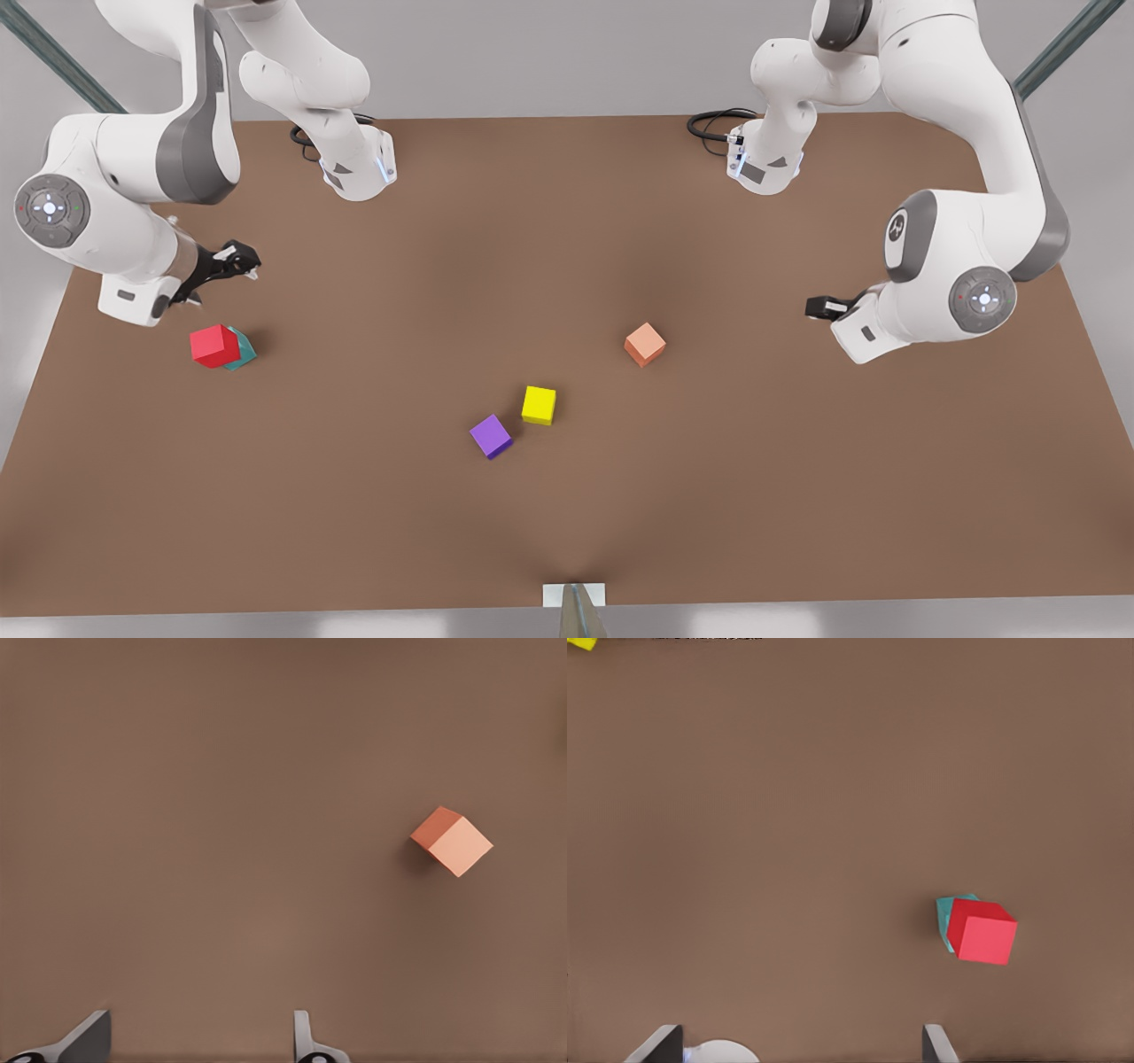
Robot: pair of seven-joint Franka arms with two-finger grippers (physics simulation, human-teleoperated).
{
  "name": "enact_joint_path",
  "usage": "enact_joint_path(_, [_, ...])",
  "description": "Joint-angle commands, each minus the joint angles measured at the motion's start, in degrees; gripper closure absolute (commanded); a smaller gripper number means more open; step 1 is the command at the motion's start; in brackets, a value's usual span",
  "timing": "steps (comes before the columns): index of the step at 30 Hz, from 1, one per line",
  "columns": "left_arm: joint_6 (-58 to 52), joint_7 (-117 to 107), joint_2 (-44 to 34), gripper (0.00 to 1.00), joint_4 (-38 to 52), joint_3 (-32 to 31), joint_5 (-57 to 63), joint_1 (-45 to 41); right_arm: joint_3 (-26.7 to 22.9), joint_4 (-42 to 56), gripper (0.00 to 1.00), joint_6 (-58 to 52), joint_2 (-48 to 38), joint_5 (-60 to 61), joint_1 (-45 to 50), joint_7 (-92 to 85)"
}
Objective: Pick up red wooden cube and pass to hand red wooden cube and place in blue wooden cube
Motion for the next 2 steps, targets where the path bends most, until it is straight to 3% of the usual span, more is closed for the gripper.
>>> enact_joint_path(1, [0.0, 0.1, 0.2, 0.00, 0.0, 0.0, 0.2, 0.2, 0.0, -0.1, 0.00, 0.9, -0.2, 0.1, 0.0, 30.9])
enact_joint_path(2, [-0.1, 0.1, 0.2, 0.00, 0.0, 0.0, 0.2, 0.2, -0.1, -0.1, 0.00, 0.9, -0.2, 0.1, 0.0, 30.9])
